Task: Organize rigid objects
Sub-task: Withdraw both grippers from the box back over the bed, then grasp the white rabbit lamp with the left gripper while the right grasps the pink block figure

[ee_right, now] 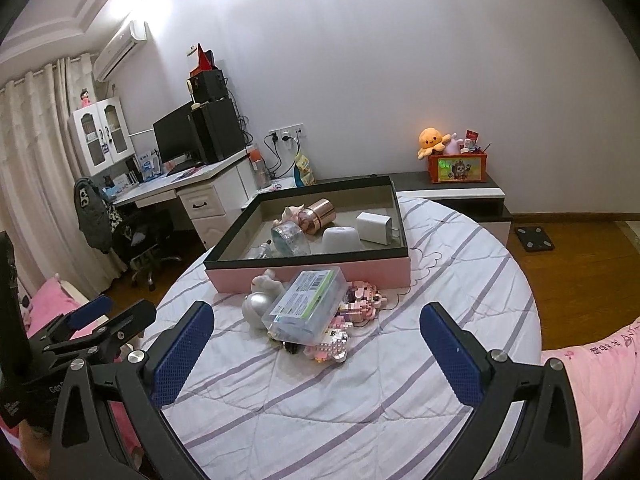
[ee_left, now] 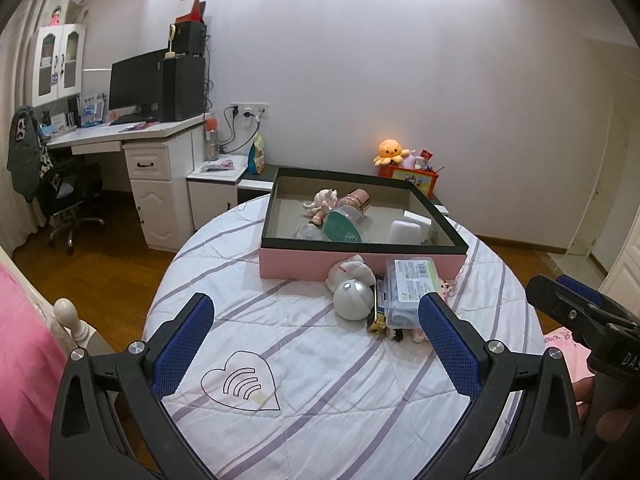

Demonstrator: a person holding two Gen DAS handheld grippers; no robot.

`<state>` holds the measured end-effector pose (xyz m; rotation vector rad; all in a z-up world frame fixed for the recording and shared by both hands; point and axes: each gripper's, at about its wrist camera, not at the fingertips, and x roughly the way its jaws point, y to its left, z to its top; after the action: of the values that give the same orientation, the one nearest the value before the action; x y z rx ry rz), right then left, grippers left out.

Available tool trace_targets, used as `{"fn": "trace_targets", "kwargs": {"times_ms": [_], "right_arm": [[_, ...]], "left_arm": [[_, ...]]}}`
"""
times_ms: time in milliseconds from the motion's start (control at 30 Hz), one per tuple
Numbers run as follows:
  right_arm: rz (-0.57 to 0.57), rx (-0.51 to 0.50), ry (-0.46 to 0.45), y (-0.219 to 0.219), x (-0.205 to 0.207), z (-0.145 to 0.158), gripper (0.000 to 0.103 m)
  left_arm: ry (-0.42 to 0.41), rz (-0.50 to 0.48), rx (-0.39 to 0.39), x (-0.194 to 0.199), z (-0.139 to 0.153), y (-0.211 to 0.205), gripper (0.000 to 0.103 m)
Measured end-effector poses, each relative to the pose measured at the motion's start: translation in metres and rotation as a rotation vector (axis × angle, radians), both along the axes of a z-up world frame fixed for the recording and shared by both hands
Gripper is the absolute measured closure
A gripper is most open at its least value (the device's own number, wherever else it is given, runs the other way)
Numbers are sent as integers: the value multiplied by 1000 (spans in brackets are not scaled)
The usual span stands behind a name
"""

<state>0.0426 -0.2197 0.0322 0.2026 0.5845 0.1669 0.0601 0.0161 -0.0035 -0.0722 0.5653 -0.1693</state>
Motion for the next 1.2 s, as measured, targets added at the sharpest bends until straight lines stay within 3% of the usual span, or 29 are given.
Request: {"fn": "trace_targets", "kwargs": {"times_ms": [500,800,1200], "right_arm": [[-8,-33,28,0,5,-7,0],[-15,-85,131,-7,19,-37,0],[44,-126,261,6,56,-86,0]], "left_arm": [[22,0,4,3,-10,0,0],[87,-17,10,21,-36,-11,0],[185,-17,-4,75,-70,-19,0]]}}
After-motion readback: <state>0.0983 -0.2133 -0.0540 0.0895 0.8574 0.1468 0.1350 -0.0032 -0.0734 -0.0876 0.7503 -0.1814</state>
